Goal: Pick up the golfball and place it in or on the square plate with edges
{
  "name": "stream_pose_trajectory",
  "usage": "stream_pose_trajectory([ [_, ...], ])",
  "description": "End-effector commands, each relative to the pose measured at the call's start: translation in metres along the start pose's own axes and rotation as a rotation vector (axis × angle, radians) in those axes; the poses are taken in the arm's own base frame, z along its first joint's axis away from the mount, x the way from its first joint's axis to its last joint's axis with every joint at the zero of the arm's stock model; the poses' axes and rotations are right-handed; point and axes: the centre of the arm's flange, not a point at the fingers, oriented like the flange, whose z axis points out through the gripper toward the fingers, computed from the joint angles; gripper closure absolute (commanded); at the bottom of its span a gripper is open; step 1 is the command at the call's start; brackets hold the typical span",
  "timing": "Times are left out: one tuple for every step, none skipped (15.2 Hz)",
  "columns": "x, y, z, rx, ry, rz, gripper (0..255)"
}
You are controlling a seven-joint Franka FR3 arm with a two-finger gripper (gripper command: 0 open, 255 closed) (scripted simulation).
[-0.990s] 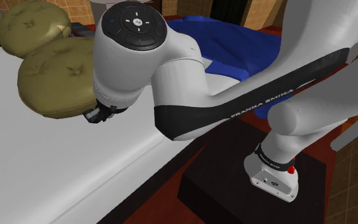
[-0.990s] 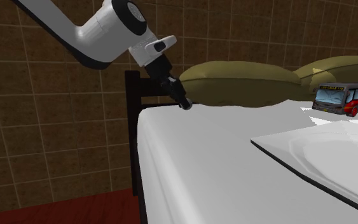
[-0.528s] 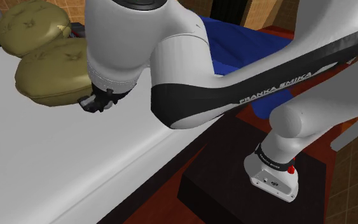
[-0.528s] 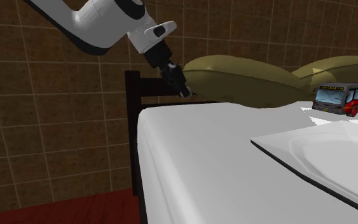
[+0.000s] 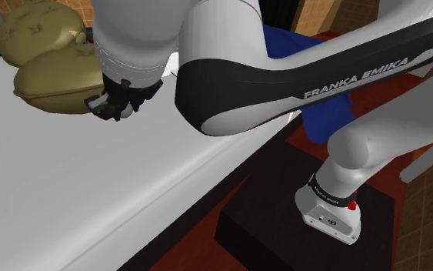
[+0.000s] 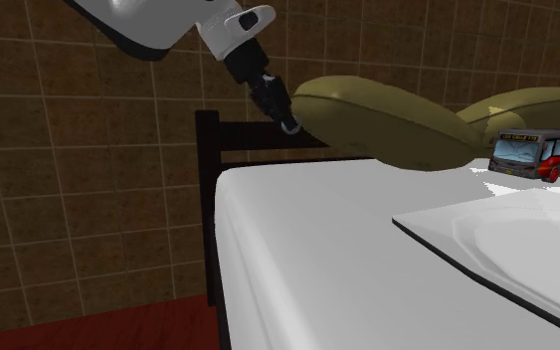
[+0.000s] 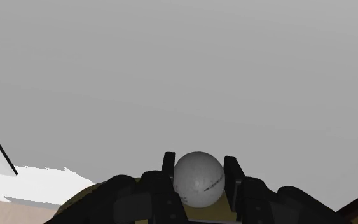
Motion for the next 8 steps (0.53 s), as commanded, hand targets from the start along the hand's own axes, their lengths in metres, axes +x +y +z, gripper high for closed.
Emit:
stream_pose_trajectory([
  [0.004, 0.001, -0.006, 0.0, 0.0, 0.0, 255],
  [0.007, 0.014, -0.003, 0.0, 0.0, 0.0, 255],
  [0.009, 0.027, 0.0, 0.0, 0.0, 0.0, 255],
  [0.012, 0.039, 0.003, 0.0, 0.0, 0.0, 255],
  [0.014, 0.052, 0.005, 0.0, 0.0, 0.0, 255],
  [0.016, 0.065, 0.008, 0.0, 0.0, 0.0, 255],
  [0.019, 0.077, 0.011, 0.0, 0.0, 0.0, 255],
  [0.021, 0.09, 0.013, 0.0, 0.0, 0.0, 255],
])
